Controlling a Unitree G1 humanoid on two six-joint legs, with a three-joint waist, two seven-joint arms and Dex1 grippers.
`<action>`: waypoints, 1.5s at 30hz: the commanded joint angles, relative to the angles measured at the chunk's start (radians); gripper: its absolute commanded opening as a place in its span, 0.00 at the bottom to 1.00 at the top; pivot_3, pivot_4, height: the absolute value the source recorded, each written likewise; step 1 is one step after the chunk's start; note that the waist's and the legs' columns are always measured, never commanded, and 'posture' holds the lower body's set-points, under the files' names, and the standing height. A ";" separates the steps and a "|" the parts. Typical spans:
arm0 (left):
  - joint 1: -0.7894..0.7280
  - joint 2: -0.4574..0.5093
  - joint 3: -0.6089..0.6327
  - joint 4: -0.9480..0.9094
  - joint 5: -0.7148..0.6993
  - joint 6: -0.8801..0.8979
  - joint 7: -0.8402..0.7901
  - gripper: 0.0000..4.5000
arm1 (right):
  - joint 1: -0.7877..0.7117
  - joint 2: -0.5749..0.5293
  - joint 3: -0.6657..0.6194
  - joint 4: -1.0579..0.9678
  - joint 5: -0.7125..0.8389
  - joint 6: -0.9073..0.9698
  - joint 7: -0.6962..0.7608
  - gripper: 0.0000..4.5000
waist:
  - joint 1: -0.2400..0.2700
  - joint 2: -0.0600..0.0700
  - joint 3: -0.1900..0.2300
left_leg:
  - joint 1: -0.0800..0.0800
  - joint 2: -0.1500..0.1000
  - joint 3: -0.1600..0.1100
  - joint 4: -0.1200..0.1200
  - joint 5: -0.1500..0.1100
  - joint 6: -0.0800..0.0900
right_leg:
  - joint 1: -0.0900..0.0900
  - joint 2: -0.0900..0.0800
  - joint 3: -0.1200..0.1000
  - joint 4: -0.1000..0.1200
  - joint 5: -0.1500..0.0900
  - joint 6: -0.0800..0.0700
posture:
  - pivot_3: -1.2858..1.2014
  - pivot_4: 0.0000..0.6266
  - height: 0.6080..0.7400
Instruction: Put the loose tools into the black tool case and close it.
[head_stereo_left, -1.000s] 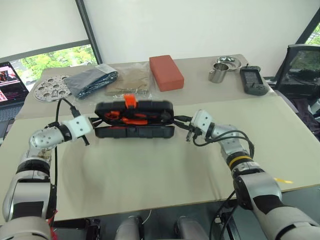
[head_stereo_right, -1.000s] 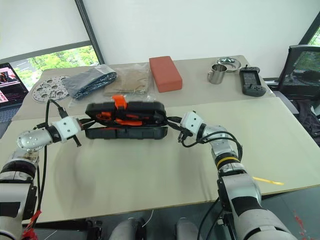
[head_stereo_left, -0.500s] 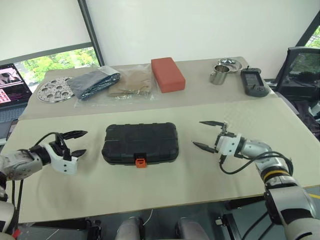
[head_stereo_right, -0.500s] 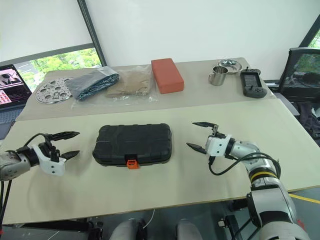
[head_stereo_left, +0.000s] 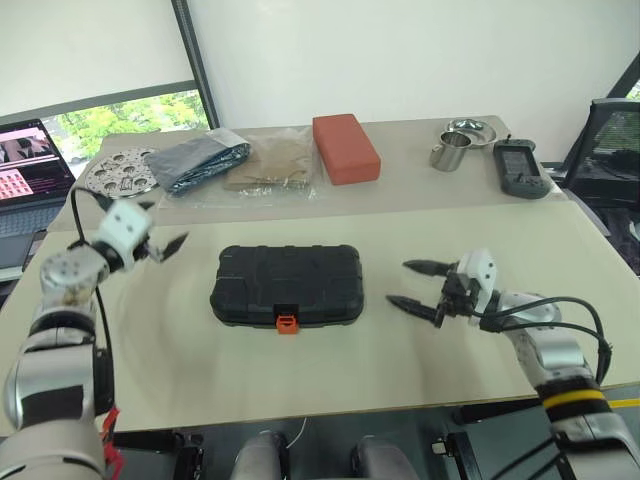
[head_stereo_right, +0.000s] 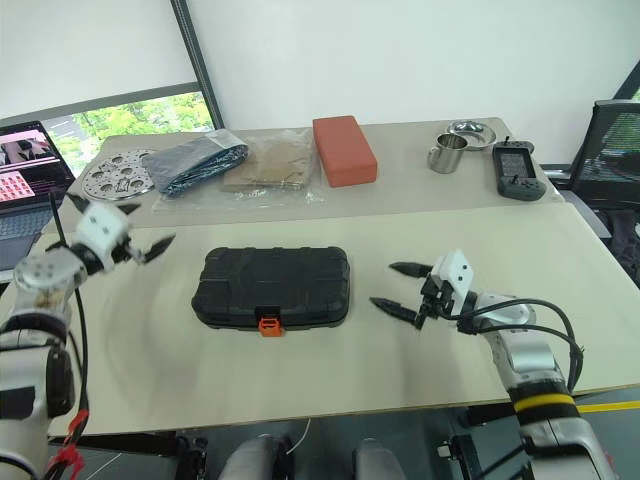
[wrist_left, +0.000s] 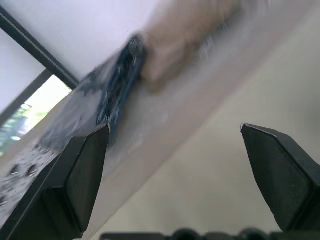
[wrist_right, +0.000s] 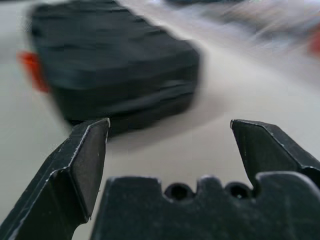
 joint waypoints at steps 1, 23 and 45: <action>-0.059 -0.062 0.038 -0.111 -0.136 0.233 -0.150 1.00 | 0.043 -0.031 0.042 -0.195 0.015 0.195 -0.039 1.00 | 0.000 0.000 0.000 | 0.000 0.000 0.000 0.000 0.000 0.000 | 0.000 0.000 0.000 0.000 0.000 0.000 | 0.52 0.24 1.00; 0.113 -0.202 -0.252 -0.389 -0.084 0.416 -0.488 0.02 | -0.328 0.399 -0.065 0.366 -0.292 -0.028 -0.600 0.00 | -0.005 0.000 -0.001 | 0.001 0.002 -0.002 0.002 0.001 -0.002 | 0.000 0.009 0.011 0.001 0.000 -0.001 | 0.52 0.24 1.00; 0.228 -0.176 -0.285 -0.647 -0.081 0.496 -0.361 0.00 | -0.079 0.481 0.227 -0.238 -0.368 0.472 -0.613 0.55 | -0.013 0.000 -0.002 | -0.001 0.002 -0.006 0.000 0.001 -0.001 | 0.000 0.010 0.014 -0.002 0.000 0.000 | 0.52 0.24 1.00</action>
